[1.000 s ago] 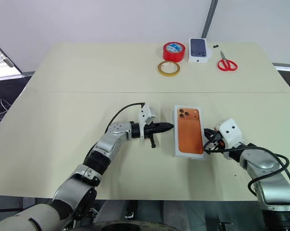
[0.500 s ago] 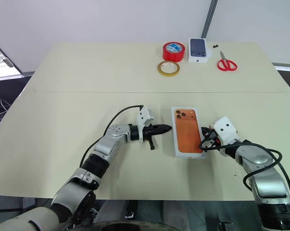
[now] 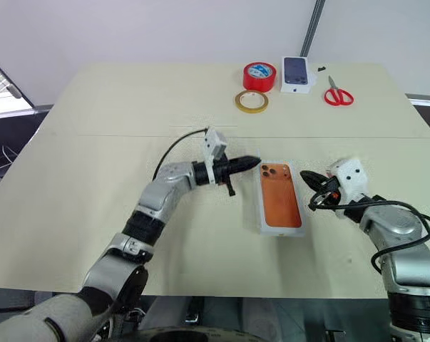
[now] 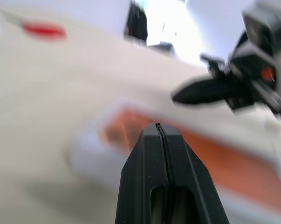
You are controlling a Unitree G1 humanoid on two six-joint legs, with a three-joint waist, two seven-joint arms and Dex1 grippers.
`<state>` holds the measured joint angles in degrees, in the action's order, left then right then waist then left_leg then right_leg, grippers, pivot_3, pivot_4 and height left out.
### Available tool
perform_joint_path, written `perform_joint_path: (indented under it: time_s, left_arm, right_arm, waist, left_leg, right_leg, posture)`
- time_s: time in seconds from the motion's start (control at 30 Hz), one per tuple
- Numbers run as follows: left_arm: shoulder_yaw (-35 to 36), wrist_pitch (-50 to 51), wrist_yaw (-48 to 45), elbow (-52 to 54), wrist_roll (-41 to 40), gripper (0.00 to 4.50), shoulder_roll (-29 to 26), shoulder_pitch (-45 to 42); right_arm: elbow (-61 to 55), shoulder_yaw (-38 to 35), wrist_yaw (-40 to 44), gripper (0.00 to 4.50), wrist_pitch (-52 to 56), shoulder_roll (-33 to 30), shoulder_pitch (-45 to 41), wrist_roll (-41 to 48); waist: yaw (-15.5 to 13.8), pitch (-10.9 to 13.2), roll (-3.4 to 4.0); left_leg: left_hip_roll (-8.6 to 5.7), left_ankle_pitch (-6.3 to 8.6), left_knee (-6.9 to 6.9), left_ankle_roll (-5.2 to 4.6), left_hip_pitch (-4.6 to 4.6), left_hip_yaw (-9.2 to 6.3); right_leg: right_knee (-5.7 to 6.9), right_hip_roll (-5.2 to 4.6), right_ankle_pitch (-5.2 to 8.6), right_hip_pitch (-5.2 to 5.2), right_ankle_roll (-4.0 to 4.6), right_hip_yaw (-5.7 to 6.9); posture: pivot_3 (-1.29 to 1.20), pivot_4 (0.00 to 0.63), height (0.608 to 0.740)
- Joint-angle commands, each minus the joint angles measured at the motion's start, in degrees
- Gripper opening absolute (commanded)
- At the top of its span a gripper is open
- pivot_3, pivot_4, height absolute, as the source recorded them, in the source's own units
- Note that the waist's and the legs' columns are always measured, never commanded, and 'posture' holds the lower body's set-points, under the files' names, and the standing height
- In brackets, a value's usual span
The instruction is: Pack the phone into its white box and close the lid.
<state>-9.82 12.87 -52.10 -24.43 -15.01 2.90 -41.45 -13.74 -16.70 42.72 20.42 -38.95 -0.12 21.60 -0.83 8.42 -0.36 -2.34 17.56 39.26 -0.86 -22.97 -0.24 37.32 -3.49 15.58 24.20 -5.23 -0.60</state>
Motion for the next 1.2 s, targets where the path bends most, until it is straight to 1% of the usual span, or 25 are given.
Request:
perform_joint_path:
  time_s: [0.03,0.13,0.17,0.2,0.23,0.27,0.37,0.4,0.43,0.47,0.5,0.53,0.57,0.63,0.7,0.73,0.8,0.9,0.93,1.03,1.2]
  left_arm:
    - [-2.9,-4.8,-0.9,-4.8,2.4,0.0,2.6,-2.0]
    - [-7.1,-6.1,-1.2,-11.6,7.3,0.0,2.9,-3.0]
    - [-8.6,-6.4,-1.4,-13.4,8.9,0.0,2.6,-3.1]
    - [-9.6,-5.1,-1.0,-15.2,10.2,0.0,2.3,-3.3]
    - [-10.0,-4.1,-0.4,-16.6,11.0,0.0,2.2,-3.5]
    - [-10.2,-3.5,0.2,-17.7,11.7,0.0,2.0,-3.6]
    - [-9.7,-4.5,-0.6,-18.0,11.7,0.0,1.2,-3.0]
    - [-8.9,-3.6,-1.3,-17.3,10.8,0.25,1.1,-2.7]
    - [-8.4,-3.4,-1.8,-16.3,10.3,0.53,0.9,-2.4]
    - [-7.5,-4.0,-1.6,-15.2,9.7,0.78,0.7,-2.1]
    - [-6.6,-4.4,-1.5,-13.8,9.1,1.27,0.4,-1.7]
    - [-5.8,-4.8,-2.0,-11.9,8.3,1.7,-0.4,-1.3]
    - [-5.1,-4.8,-2.5,-10.2,7.5,2.32,-1.2,-0.9]
    - [-3.4,-4.7,-3.0,-5.5,6.3,3.2,-4.1,0.3]
    - [-2.1,-3.1,-3.3,0.8,5.4,4.24,-7.7,2.4]
    - [-1.5,-1.3,-3.7,3.9,4.5,4.5,-9.4,3.6]
    - [0.6,3.9,-4.7,11.5,1.2,4.5,-13.2,6.8]
    - [4.4,4.4,-5.4,18.7,-1.3,4.5,-19.5,12.0]
    - [5.8,4.0,-5.9,19.6,-1.5,4.5,-21.9,14.0]
    - [9.0,3.7,-6.6,21.3,-3.2,4.5,-26.9,18.5]
    - [14.1,5.0,-4.8,25.2,-5.2,4.5,-32.0,25.8]
  right_arm:
    - [-4.4,-0.3,4.0,0.06,1.5,-0.4,2.4,4.8]
    - [-6.3,3.8,7.2,0.06,2.2,-3.0,6.9,2.6]
    - [-6.5,5.6,7.9,0.06,1.3,-4.3,8.6,0.3]
    - [-6.0,8.4,7.8,0.06,-2.3,-6.2,10.5,-4.9]
    - [-5.6,10.6,7.8,0.06,-4.2,-7.7,11.8,-8.2]
    - [-5.6,11.4,7.2,0.06,-4.7,-7.5,12.2,-8.9]
    - [-6.2,10.6,4.2,0.06,-1.6,-4.8,10.1,-6.4]
    - [-6.5,9.8,4.2,0.02,1.5,-4.0,8.8,-3.5]
    - [-7.2,8.4,4.8,0.27,6.2,-3.2,7.8,1.7]
    - [-8.4,7.9,6.2,0.57,8.5,-3.3,7.4,4.7]
    - [-8.8,7.9,6.5,0.93,8.5,-3.6,7.2,4.6]
    - [-8.6,7.8,5.7,1.4,7.6,-3.6,6.7,3.5]
    - [-8.4,7.3,5.1,2.06,7.7,-3.3,6.1,3.5]
    - [-8.4,5.0,5.2,2.93,7.9,-3.0,5.2,5.5]
    - [-8.2,3.1,5.8,3.99,7.2,-3.5,4.5,6.5]
    - [-7.6,2.3,5.9,4.43,6.4,-3.7,4.2,6.3]
    - [-6.5,0.5,6.6,4.43,4.3,-4.3,3.6,5.9]
    - [-4.9,-2.6,6.7,4.43,1.5,-5.0,1.9,5.6]
    - [-4.3,-3.5,7.3,4.43,0.6,-5.7,2.0,5.2]
    - [-1.7,-4.6,10.7,4.43,-3.2,-7.8,3.9,3.5]
    - [5.4,-6.4,15.3,4.43,-5.9,-10.5,4.8,3.5]
  waist:
    - [-0.1,0.0,-0.01]
    - [0.0,0.0,-0.02]
    - [0.1,0.0,0.0]
    - [0.2,0.0,-0.03]
    - [0.4,0.0,-0.04]
    - [0.4,0.0,-0.1]
    - [0.4,0.0,-0.44]
    - [0.6,-0.1,-0.49]
    - [0.8,-0.1,-0.49]
    - [0.8,-0.1,-0.47]
    - [0.7,-0.1,-0.47]
    - [0.7,-0.1,-0.46]
    - [0.7,-0.1,-0.45]
    - [0.9,-0.1,-0.41]
    - [1.0,-0.1,-0.38]
    - [1.1,-0.1,-0.36]
    - [1.0,-0.1,-0.34]
    - [0.7,-0.1,-0.33]
    - [0.6,-0.1,-0.3]
    - [0.3,-0.1,-0.28]
    - [0.1,-0.1,-0.25]
  left_leg:
    - [-0.01,0.0,0.0,0.0,0.0,0.0]
    - [-0.03,0.01,0.0,-0.02,0.01,0.0]
    - [-0.03,0.01,0.0,-0.03,0.01,0.0]
    - [-0.02,0.01,-0.01,-0.03,0.04,0.01]
    - [-0.02,0.01,-0.02,-0.03,0.08,0.02]
    - [0.0,0.01,-0.02,-0.04,0.14,0.05]
    - [0.12,0.13,-0.18,-0.19,1.25,-0.03]
    - [0.15,0.18,-0.23,-0.26,1.52,-0.02]
    - [0.18,0.2,-0.24,-0.28,1.59,-0.02]
    - [0.2,0.2,-0.23,-0.28,1.55,-0.02]
    - [0.2,0.2,-0.22,-0.28,1.55,-0.02]
    - [0.2,0.2,-0.23,-0.27,1.52,-0.02]
    - [0.2,0.2,-0.23,-0.27,1.47,-0.02]
    - [0.2,0.2,-0.23,-0.26,1.38,0.0]
    - [0.2,0.2,-0.23,-0.24,1.25,0.0]
    - [0.2,0.18,-0.23,-0.21,1.12,-0.01]
    - [0.19,0.11,-0.19,-0.09,0.76,-0.01]
    - [0.15,0.09,-0.18,-0.06,0.67,-0.01]
    - [0.15,0.09,-0.17,-0.05,0.66,-0.01]
    - [0.15,0.09,-0.18,-0.05,0.67,-0.01]
    - [0.12,0.12,-0.18,-0.11,0.67,0.0]
  right_leg:
    - [0.0,0.0,0.0,-0.02,0.0,0.0]
    - [-0.01,0.0,0.0,-0.03,0.0,0.0]
    - [-0.01,0.03,0.0,-0.03,0.0,0.0]
    - [0.0,0.03,0.0,-0.03,0.0,0.0]
    - [0.0,0.05,0.0,-0.05,-0.01,-0.01]
    - [0.0,0.09,0.0,-0.09,-0.01,-0.04]
    - [-0.33,0.2,0.06,-1.29,-0.04,0.0]
    - [-0.41,0.2,0.08,-1.55,-0.06,0.0]
    - [-0.42,0.21,0.08,-1.62,-0.06,-0.01]
    - [-0.43,0.18,0.08,-1.58,-0.06,-0.03]
    - [-0.41,0.16,0.08,-1.58,-0.06,-0.04]
    - [-0.39,0.13,0.08,-1.54,-0.06,-0.03]
    - [-0.35,0.11,0.08,-1.46,-0.06,-0.04]
    - [-0.32,0.09,0.08,-1.34,-0.05,-0.07]
    - [-0.28,0.07,0.08,-1.2,-0.05,-0.07]
    - [-0.25,0.06,0.07,-1.07,-0.05,-0.07]
    - [-0.21,0.04,0.06,-0.72,-0.05,-0.07]
    - [-0.21,-0.02,0.06,-0.65,-0.05,-0.07]
    - [-0.22,-0.02,0.06,-0.65,-0.05,-0.07]
    - [-0.23,-0.02,0.06,-0.65,-0.04,-0.06]
    - [-0.31,-0.1,0.06,-0.7,-0.03,-0.06]
  posture:
    - [0.0,0.15,0.74]
    - [0.0,0.15,0.74]
    - [0.0,0.15,0.74]
    - [0.0,0.15,0.74]
    - [0.0,0.15,0.74]
    - [0.0,0.15,0.74]
    - [0.0,0.15,0.74]
    - [0.0,0.15,0.74]
    - [0.0,0.15,0.74]
    - [0.0,0.15,0.74]
    - [0.0,0.15,0.74]
    - [0.0,0.15,0.74]
    - [0.0,0.15,0.74]
    - [0.0,0.15,0.74]
    - [0.0,0.15,0.74]
    - [0.0,0.15,0.74]
    - [0.0,0.15,0.74]
    - [0.0,0.15,0.74]
    - [0.0,0.15,0.74]
    - [0.0,0.15,0.74]
    - [0.0,0.15,0.74]
